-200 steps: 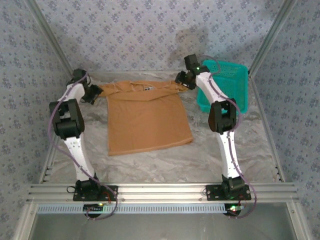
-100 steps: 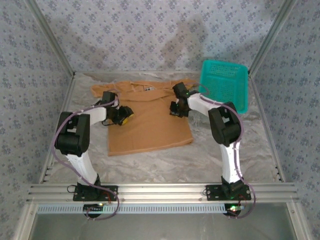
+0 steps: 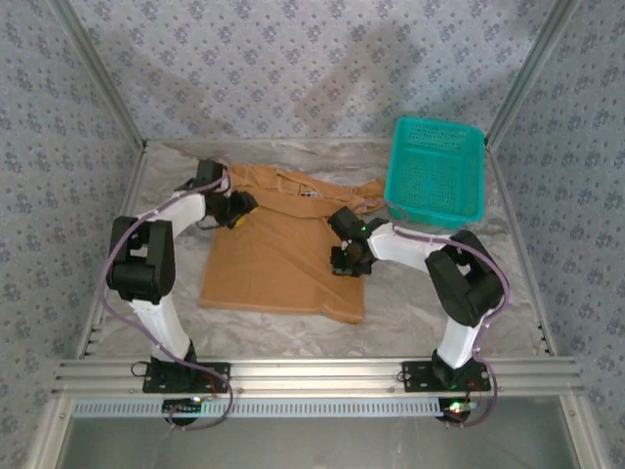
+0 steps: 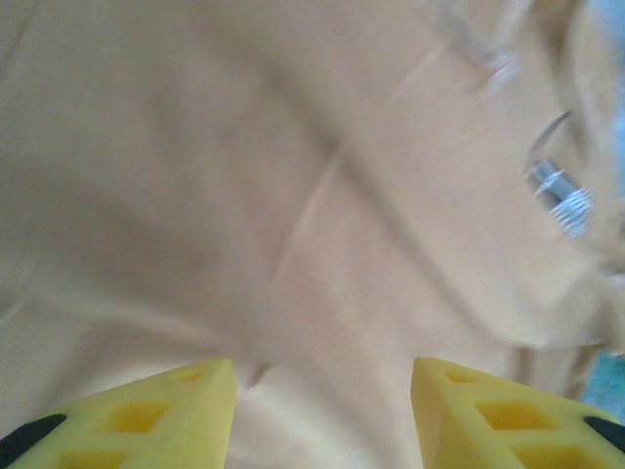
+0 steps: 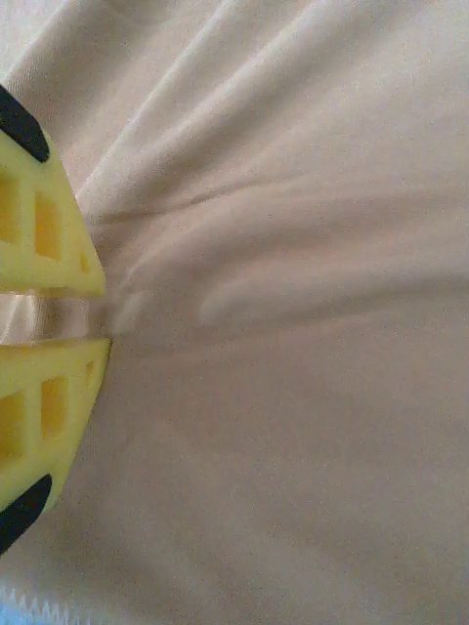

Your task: Fold the inside-out t-shirt

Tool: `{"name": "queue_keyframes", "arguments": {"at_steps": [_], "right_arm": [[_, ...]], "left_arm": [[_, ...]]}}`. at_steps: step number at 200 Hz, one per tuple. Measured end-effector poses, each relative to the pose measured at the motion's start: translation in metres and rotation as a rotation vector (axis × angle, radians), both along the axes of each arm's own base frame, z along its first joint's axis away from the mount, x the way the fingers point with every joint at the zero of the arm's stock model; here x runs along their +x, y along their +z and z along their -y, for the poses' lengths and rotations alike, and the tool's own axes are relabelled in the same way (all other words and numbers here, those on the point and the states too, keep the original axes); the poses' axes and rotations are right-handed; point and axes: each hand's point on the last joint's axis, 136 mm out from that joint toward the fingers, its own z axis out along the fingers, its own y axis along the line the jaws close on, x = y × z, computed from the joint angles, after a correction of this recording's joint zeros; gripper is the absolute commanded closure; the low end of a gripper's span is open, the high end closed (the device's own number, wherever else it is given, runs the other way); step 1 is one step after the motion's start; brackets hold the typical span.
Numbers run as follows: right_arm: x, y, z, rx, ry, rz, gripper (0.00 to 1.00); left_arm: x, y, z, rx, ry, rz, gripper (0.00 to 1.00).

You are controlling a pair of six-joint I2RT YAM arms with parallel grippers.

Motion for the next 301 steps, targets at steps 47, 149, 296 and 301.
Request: {"name": "queue_keyframes", "arguments": {"at_steps": [47,149,296,301], "right_arm": [[0.091,0.056,-0.007,0.080,-0.062,0.149,0.78],[0.253,0.017,-0.061,0.029,0.041,0.272,0.63],[0.336,0.016,-0.017,0.149,-0.207,0.351,0.66],[0.337,0.019,-0.016,0.160,-0.212,0.354,0.62]], "left_arm": [[0.028,0.033,0.037,0.010,-0.093,0.107,0.59],[-0.095,-0.055,0.095,-0.056,-0.203,-0.075,0.68],[-0.128,-0.058,0.020,-0.183,-0.115,-0.051,0.72],[-0.130,-0.058,0.020,-0.175,-0.116,-0.055,0.71]]}}
